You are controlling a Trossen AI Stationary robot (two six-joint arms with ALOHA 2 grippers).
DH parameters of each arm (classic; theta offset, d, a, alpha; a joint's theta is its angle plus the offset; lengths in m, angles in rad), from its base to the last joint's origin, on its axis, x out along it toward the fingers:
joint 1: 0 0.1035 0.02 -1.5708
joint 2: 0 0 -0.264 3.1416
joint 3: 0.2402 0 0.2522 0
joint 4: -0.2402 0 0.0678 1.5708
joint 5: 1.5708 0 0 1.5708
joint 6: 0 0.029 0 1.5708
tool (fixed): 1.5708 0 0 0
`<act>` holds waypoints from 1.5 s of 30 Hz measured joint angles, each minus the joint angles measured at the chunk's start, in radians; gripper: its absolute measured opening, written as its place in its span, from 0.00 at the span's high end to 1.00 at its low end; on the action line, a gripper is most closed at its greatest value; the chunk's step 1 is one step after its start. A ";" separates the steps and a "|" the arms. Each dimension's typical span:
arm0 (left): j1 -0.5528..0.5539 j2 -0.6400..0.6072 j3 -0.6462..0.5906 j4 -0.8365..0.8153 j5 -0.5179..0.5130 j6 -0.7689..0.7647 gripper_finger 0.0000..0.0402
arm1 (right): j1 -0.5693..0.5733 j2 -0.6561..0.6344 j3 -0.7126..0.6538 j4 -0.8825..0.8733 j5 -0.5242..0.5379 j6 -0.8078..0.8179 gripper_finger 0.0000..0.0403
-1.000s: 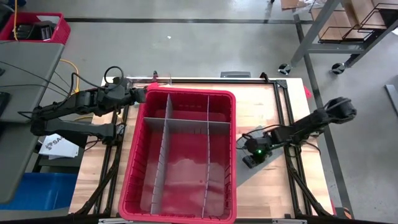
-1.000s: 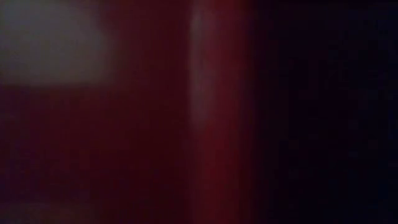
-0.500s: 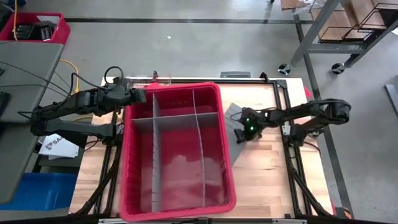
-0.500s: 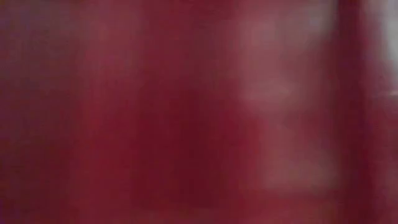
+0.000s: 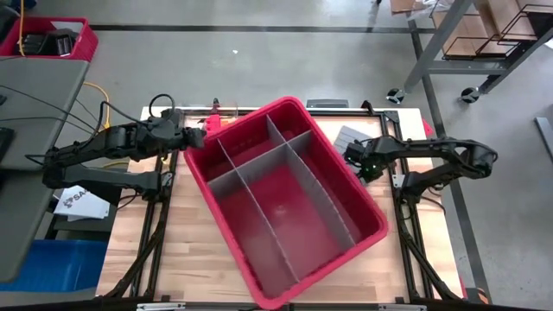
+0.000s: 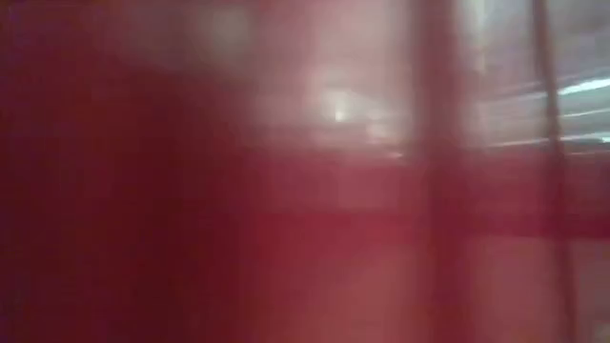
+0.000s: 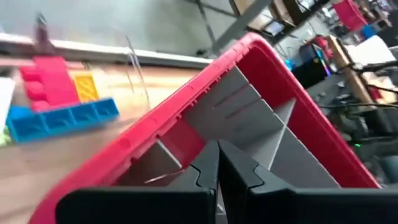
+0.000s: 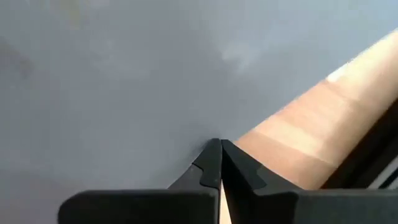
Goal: Sort blocks
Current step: Assemble the bin divider into the red bin
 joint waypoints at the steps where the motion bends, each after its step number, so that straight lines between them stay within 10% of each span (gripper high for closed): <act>1: 0.000 0.000 0.000 0.007 0.018 -0.018 1.00 | 0.003 0.007 -0.003 0.010 -0.011 -0.001 1.00; 10: -0.137 0.194 0.023 0.167 0.482 0.099 1.00 | -0.019 0.038 -0.012 0.039 -0.038 0.026 1.00; 15: -0.315 0.307 0.108 0.175 0.552 0.221 1.00 | -0.056 0.037 -0.011 0.043 -0.066 0.026 1.00; 24: -0.492 0.493 0.127 -0.060 0.284 0.176 1.00 | -0.090 0.037 -0.011 0.041 -0.102 0.025 1.00; 30: -0.536 0.602 0.135 -0.114 0.325 0.172 1.00 | -0.090 0.037 -0.010 0.029 -0.130 0.027 1.00; 45: -0.544 0.284 0.126 -0.696 0.171 0.026 1.00 | -0.020 0.019 -0.014 -0.023 -0.225 0.086 1.00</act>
